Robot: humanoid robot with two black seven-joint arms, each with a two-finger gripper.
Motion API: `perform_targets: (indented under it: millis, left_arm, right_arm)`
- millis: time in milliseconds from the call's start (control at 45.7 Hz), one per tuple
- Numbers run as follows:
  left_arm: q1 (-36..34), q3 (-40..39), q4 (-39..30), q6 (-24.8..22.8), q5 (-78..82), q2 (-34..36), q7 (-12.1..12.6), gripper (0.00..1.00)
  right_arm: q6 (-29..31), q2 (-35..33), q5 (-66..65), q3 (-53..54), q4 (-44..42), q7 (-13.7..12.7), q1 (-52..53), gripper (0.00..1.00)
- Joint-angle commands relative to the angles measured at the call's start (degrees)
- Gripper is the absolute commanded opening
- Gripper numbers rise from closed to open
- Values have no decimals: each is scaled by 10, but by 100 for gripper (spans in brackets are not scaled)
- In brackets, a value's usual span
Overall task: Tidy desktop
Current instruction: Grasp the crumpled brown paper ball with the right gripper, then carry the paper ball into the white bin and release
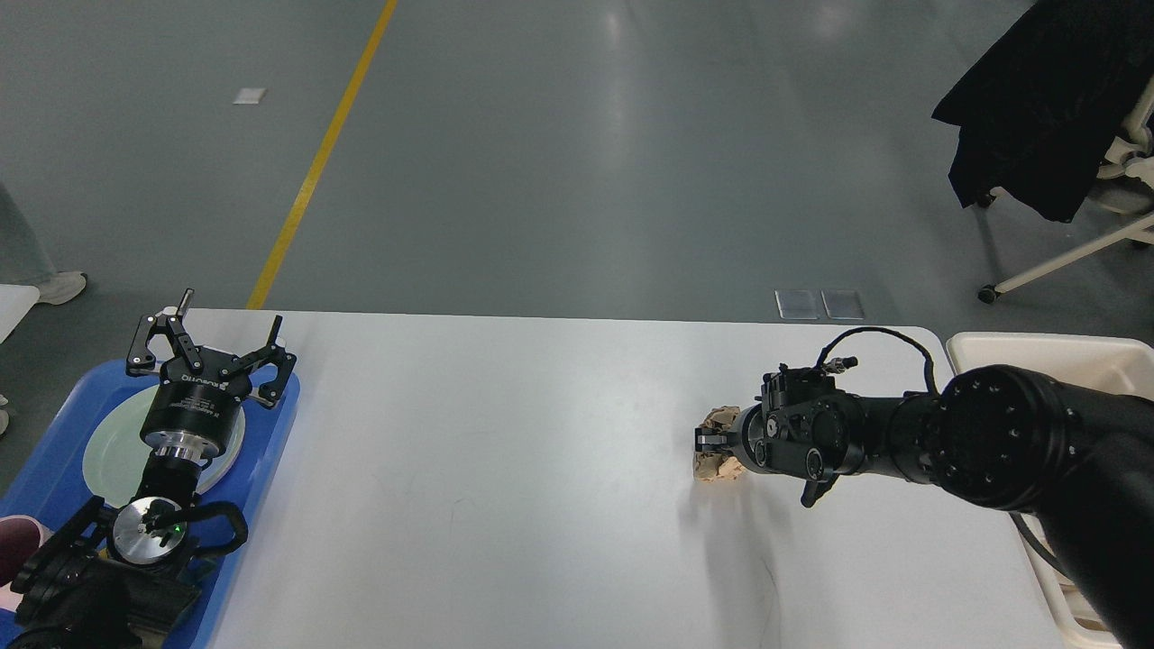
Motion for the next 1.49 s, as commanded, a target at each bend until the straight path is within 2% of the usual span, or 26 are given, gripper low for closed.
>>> perform_targets:
  millis: [0,416,526,679,810,942,1051,1182,1226,1270,1292,1336,1380,1401,1467]
  left_arm:
    - [0,0,0,0,0,0,-1,96]
    - [-1,0,0,0,0,0,0,96]
    - [-1,0,0,0,0,-1,0,96]
    - [0,0,0,-1,0,0,0,96]
    - [0,0,0,-1,0,0,0,96]
    - [0,0,0,-1,0,0,0,96]
    - [0,0,0,0,1,0,0,96]
    - [0,0,0,0,0,0,0,96]
    - [0,0,0,0,0,0,0,96]
    - [0,0,0,0,0,0,0,96]
    - [0,0,0,0,0,0,0,96]
    - [0,0,0,0,0,0,0,96]
    - [0,0,0,0,0,0,0,97]
    - [0,0,1,0,0,0,-1,96]
    - [0,0,0,0,0,0,0,96]
  right_arm:
    - [2,-1,2,3,3,-9,3,0]
    - [7,-6,1,7,11,-10,10,0]
    - [13,-25,2,7,44,-13,34,0]
    - [52,-93,35,2,178,-15,144,0]
    - [134,-138,40,-22,271,-27,249,0]
    - [206,-150,43,-85,369,-26,384,0]
    - [230,-157,45,-120,449,-23,501,0]
    - [293,-181,85,-156,496,-17,594,0]
    - [315,-180,95,-177,509,-10,614,0]
    - [333,-179,99,-200,519,13,633,0]
    - [340,-179,99,-214,526,34,644,0]
    - [351,-178,98,-248,540,92,667,0]
    - [352,-175,97,-277,544,127,679,0]
    - [352,-171,96,-288,544,135,679,0]
    - [347,-166,95,-304,544,132,680,0]
